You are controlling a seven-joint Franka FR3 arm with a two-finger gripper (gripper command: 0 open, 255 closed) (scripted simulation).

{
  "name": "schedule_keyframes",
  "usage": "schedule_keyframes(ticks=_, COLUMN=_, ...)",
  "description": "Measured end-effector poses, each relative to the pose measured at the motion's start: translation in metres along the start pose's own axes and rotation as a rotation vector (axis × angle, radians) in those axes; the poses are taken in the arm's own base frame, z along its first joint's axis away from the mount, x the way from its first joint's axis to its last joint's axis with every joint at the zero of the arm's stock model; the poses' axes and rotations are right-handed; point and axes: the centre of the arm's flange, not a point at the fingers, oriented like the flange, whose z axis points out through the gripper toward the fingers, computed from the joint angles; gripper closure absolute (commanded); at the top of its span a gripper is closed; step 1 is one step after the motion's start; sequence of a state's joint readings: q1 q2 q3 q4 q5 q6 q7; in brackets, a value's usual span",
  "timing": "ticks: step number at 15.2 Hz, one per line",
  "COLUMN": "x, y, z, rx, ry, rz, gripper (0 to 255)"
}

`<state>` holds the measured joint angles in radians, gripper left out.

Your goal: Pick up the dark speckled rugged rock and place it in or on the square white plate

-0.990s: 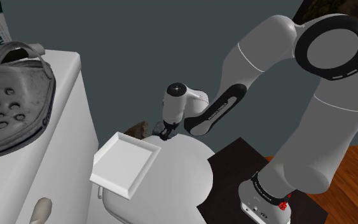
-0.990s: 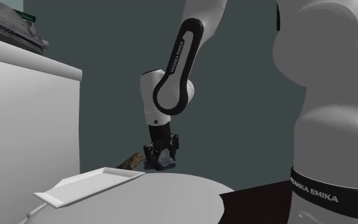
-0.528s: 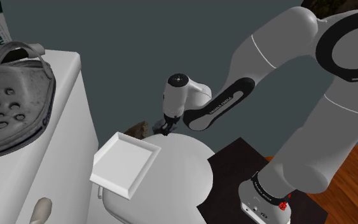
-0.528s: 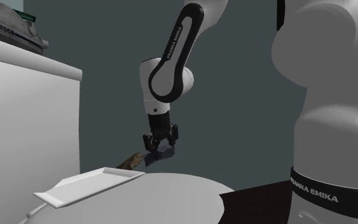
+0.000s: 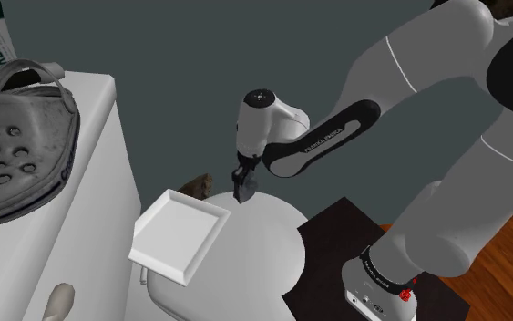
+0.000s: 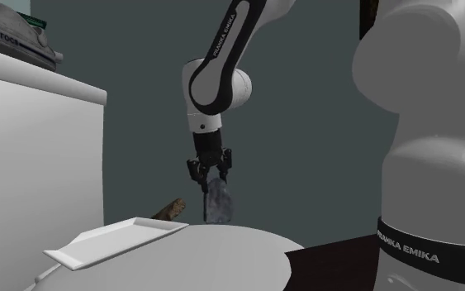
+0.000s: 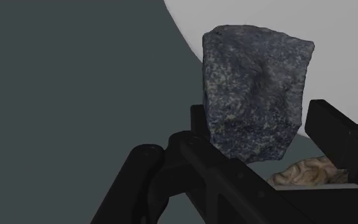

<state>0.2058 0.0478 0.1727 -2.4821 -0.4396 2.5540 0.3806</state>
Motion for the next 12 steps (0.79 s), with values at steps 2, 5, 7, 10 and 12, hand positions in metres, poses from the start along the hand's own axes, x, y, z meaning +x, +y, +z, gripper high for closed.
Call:
schedule_keyframes(ticks=2, x=0.001, y=0.003, z=-0.01, rx=0.0, ry=0.0, rz=0.0, gripper=255)
schedule_keyframes(ticks=5, x=0.009, y=-0.01, z=-0.026, rx=-0.001, ry=0.015, rz=0.004, gripper=255)
schedule_keyframes(ticks=7, x=0.016, y=-0.031, z=-0.034, rx=0.0, ry=0.022, rz=0.003, gripper=255)
schedule_keyframes(ticks=10, x=0.02, y=-0.071, z=-0.04, rx=0.001, ry=0.006, rz=-0.001, gripper=255)
schedule_keyframes(ticks=12, x=0.024, y=-0.083, z=-0.043, rx=0.001, ry=0.004, rz=-0.001, gripper=0)
